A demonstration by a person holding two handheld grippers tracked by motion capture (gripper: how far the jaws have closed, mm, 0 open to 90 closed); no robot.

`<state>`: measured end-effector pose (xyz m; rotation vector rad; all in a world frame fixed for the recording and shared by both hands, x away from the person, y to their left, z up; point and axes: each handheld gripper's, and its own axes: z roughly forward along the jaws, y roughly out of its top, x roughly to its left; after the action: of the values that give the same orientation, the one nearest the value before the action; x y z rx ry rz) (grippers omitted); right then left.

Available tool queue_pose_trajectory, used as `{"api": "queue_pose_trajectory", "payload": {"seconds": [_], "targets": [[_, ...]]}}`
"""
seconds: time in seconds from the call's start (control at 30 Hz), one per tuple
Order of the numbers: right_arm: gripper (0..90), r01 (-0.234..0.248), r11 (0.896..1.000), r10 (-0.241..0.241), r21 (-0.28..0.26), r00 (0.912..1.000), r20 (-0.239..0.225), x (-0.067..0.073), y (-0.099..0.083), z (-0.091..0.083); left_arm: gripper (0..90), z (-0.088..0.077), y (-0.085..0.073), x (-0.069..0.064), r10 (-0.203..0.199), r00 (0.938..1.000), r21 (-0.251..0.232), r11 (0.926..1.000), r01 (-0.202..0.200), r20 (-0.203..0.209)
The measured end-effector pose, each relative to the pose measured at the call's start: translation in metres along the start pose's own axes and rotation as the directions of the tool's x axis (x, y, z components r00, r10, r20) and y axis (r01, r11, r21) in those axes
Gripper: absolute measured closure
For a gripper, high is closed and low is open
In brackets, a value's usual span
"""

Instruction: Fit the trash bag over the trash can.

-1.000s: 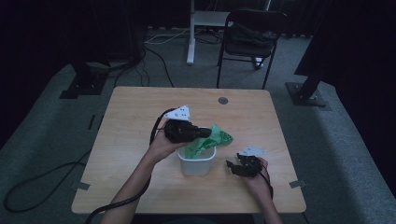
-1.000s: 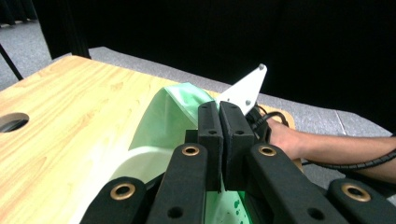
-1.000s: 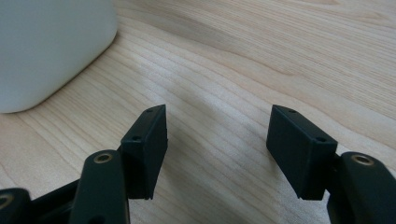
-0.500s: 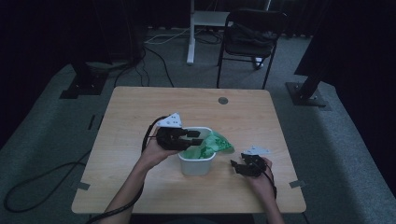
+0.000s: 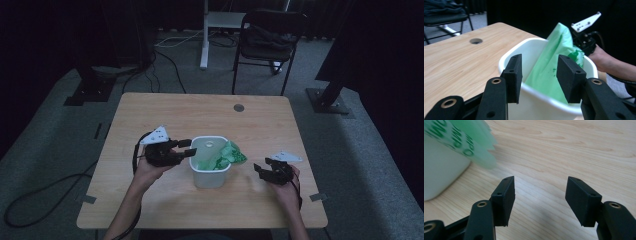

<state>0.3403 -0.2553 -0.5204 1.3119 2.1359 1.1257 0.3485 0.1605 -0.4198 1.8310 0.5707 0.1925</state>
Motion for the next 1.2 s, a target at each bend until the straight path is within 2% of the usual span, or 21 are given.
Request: {"api": "queue_pose_trajectory", "payload": {"seconds": [0.2,0.27,0.37,0.53,0.9,0.97,1.07,1.2], "targets": [[41.4,-0.01,0.999,0.009,-0.037,0.9989,-0.046,0.006,0.009,0.0,55.9,-0.015,-0.014,0.004,-0.04,0.9982,-0.019,0.999,0.04,-0.043],[41.3,-0.028,0.998,0.024,-0.057,0.9976,-0.065,0.007,0.013,-0.001,55.8,-0.016,-0.018,0.004,-0.048,0.9978,-0.02,0.9987,0.048,-0.044],[41.3,-0.033,0.997,0.027,-0.075,0.9963,-0.081,0.01,0.017,-0.003,55.8,-0.016,-0.023,0.003,-0.049,0.9975,-0.012,0.9988,0.048,-0.052],[41.2,-0.037,0.994,0.023,-0.106,0.9904,-0.137,0.017,0.022,-0.007,55.8,-0.018,-0.028,0.004,-0.062,0.9964,-0.016,0.998,0.061,-0.058],[39.9,0.015,0.993,-0.04,-0.115,0.9762,-0.213,0.038,0.023,-0.012,55.8,-0.02,-0.032,0.005,-0.076,0.9951,-0.018,0.997,0.075,-0.063],[39.5,0.033,0.993,-0.059,-0.111,0.9709,-0.232,0.043,0.023,-0.012,55.8,-0.02,-0.033,0.005,-0.076,0.9952,-0.015,0.997,0.076,-0.062],[39.3,0.065,0.992,-0.089,-0.107,0.9681,-0.234,0.047,0.023,-0.012,55.8,-0.019,-0.033,0.006,-0.077,0.9951,-0.014,0.997,0.076,-0.061],[41.2,0.064,0.992,-0.088,-0.104,0.9661,-0.243,0.046,0.022,-0.009,55.8,-0.018,-0.035,0.006,-0.081,0.9949,-0.011,0.9967,0.08,-0.061]]}}
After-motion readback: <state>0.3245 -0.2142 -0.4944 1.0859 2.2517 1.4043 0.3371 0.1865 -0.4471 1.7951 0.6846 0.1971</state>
